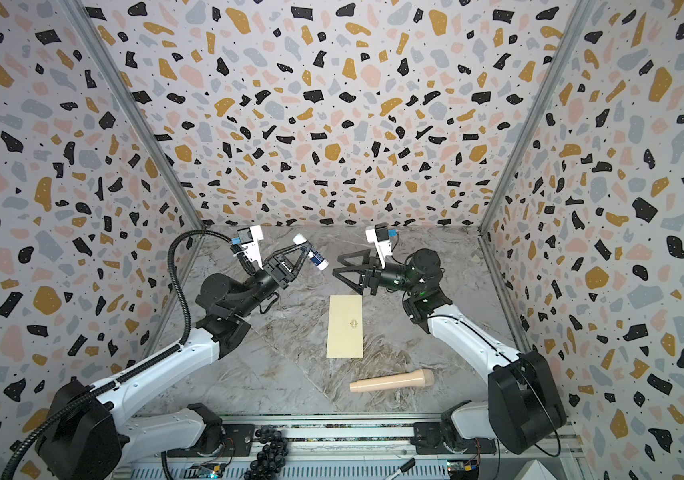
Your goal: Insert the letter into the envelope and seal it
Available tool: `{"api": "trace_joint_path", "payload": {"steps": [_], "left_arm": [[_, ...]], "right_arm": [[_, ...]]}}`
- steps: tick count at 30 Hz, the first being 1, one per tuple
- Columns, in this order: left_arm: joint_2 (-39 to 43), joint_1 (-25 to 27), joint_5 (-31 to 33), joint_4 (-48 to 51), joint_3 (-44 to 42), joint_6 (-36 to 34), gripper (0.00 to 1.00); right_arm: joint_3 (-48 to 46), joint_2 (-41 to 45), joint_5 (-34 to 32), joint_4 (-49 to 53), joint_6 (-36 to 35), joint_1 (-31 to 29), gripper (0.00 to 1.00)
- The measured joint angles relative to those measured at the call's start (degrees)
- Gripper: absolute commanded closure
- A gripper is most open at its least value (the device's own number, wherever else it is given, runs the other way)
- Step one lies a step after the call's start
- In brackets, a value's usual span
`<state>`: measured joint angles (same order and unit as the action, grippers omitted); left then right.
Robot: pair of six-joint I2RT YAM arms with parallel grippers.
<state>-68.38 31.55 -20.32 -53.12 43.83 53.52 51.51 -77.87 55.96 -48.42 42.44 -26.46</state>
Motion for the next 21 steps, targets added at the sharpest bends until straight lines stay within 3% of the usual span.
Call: {"api": "trace_joint_path", "payload": {"steps": [10,21], "left_arm": [[-0.26,0.0,0.11,-1.31,-0.46,1.75,1.0],[-0.22,0.0,0.13,-1.57,-1.05,1.77,1.0]], "right_arm": [[-0.02,-4.68,-0.2,-11.52,9.03,-3.3,0.36],[0.31,-6.49,-1.62,-16.35,12.61,-4.52,0.55]]}}
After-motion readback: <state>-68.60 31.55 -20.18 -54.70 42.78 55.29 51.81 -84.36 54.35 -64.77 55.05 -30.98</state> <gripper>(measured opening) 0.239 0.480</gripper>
